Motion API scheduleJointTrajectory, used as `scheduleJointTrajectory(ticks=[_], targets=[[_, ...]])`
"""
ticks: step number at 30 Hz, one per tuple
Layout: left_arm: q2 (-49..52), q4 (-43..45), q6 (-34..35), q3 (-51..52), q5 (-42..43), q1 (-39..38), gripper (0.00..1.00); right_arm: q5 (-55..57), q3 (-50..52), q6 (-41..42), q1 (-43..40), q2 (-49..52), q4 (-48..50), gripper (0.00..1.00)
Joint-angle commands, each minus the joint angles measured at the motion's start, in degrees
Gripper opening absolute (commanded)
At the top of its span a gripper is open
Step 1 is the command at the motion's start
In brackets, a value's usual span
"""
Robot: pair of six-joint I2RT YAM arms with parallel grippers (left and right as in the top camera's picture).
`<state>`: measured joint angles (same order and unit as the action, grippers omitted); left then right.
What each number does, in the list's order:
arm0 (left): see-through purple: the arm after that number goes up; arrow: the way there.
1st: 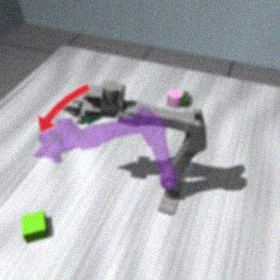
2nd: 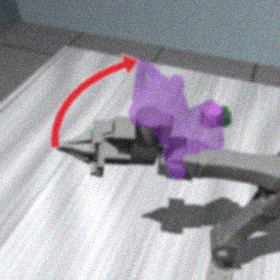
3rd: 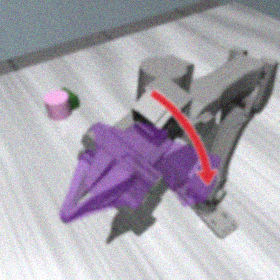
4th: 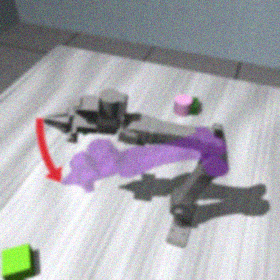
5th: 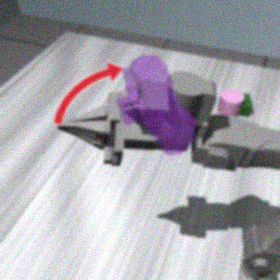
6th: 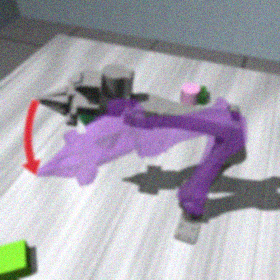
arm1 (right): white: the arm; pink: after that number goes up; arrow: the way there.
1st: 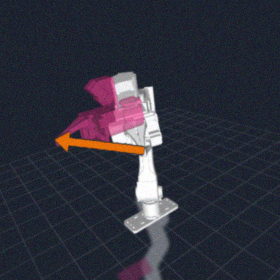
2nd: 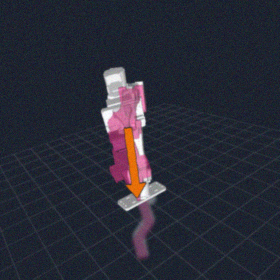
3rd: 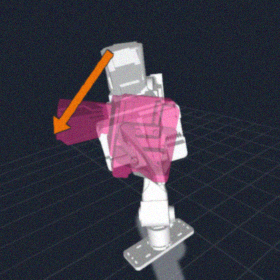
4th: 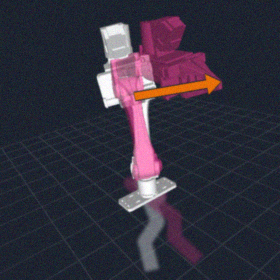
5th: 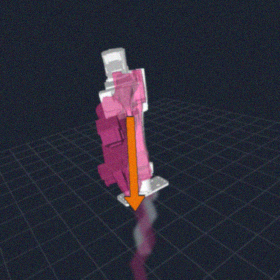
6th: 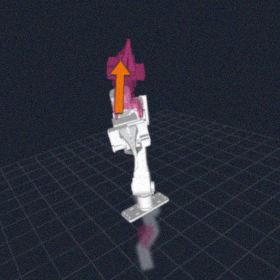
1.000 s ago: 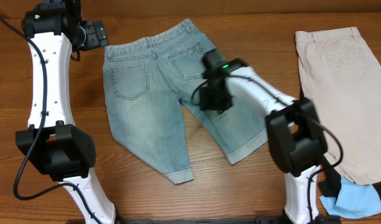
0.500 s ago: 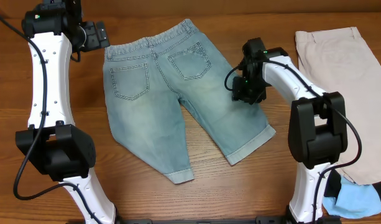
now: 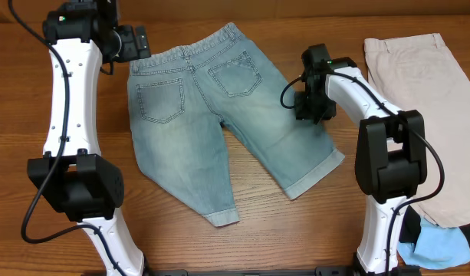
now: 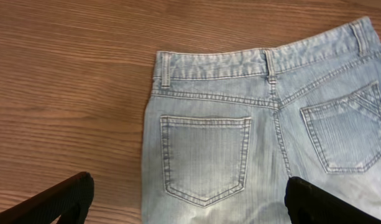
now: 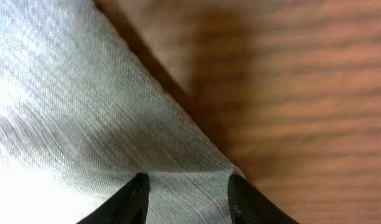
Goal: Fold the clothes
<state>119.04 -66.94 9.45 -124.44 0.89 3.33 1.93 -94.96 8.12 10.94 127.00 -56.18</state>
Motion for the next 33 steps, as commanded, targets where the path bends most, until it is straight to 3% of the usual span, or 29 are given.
scheduleJointTrajectory(ticks=[1, 8, 15, 20, 25, 28, 33], targets=[[0.6, -0.1, -0.7, -1.0, 0.6, -1.2, 1.00, 10.6, 1.6, -0.4, -3.6, 6.8, 5.7, 0.45], [4.3, 0.1, -0.7, -1.0, 0.6, -3.0, 1.00, 8.0, -0.7, 2.2, -10.1, 6.8, 11.7, 0.44], [8.9, 1.7, -2.2, -1.0, 0.5, -4.3, 1.00, -4.2, -11.0, 2.1, -15.9, 6.8, 6.4, 0.45], [12.0, 3.8, -6.1, -1.0, 0.7, -4.7, 1.00, -12.1, -23.4, 0.4, -16.8, 6.8, -5.1, 0.66], [14.9, 5.0, -10.0, -1.0, 0.9, -5.2, 0.99, -17.0, -34.7, 0.4, -15.9, 6.5, -15.9, 0.72], [16.8, 5.3, -10.3, -1.0, 1.8, -5.2, 0.95, -18.8, -39.7, 0.4, -15.1, 6.1, -20.7, 0.73], [19.4, 5.4, -10.2, -1.0, 2.1, -5.2, 0.75, -18.6, -42.7, -1.0, -13.0, 5.4, -25.5, 0.72]])
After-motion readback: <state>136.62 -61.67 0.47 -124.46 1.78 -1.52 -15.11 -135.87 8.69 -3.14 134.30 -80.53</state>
